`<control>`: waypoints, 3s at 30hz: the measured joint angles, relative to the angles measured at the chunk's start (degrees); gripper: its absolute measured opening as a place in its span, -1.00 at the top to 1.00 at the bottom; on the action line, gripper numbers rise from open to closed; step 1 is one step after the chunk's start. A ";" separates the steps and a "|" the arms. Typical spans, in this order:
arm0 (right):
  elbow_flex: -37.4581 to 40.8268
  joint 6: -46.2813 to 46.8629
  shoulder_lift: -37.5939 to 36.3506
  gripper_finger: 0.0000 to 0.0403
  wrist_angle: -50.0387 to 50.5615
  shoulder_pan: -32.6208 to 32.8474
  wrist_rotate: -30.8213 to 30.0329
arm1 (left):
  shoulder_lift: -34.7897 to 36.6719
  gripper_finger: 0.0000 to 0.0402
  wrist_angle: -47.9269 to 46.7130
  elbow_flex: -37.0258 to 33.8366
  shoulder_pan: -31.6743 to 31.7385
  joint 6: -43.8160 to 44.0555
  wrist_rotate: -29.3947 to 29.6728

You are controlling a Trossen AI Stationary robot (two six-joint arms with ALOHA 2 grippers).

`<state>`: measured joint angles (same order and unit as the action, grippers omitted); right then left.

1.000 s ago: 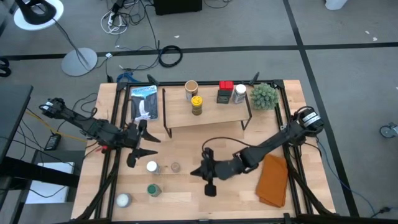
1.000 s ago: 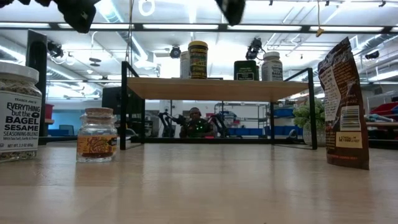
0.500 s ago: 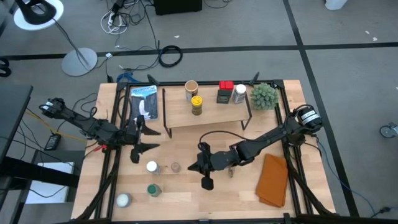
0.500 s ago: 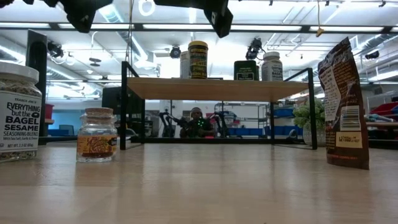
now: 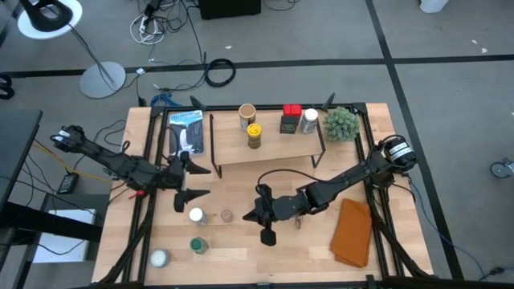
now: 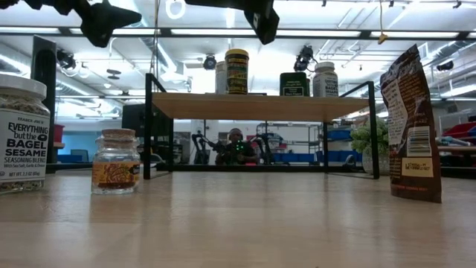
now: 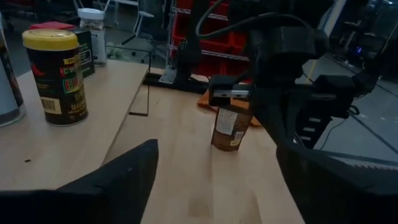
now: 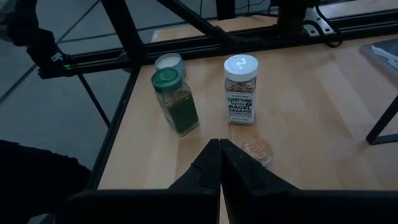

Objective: Shelf spices
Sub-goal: Put the white seasoning bottle on the shelf

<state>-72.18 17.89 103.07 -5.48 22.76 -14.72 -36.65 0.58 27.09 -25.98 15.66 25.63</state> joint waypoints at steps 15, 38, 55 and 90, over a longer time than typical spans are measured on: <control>0.00 -0.04 0.00 0.97 0.57 1.99 -0.04 | -8.44 -0.73 -15.89 9.89 -0.05 13.94 -0.86; -0.02 -0.04 0.00 0.97 10.96 3.73 -1.96 | -35.03 -0.73 -68.01 43.94 -2.32 58.63 -3.97; -0.02 1.05 0.00 0.97 10.83 8.17 -0.44 | -51.90 -0.73 -73.03 49.27 -4.80 71.55 -19.84; -0.02 1.40 0.00 0.97 10.66 10.97 -0.83 | -52.15 -0.72 -62.87 37.72 -6.67 78.75 -21.50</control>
<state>-72.20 19.29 103.07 5.19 33.74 -15.55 -88.79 -62.29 64.81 -32.64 94.41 4.12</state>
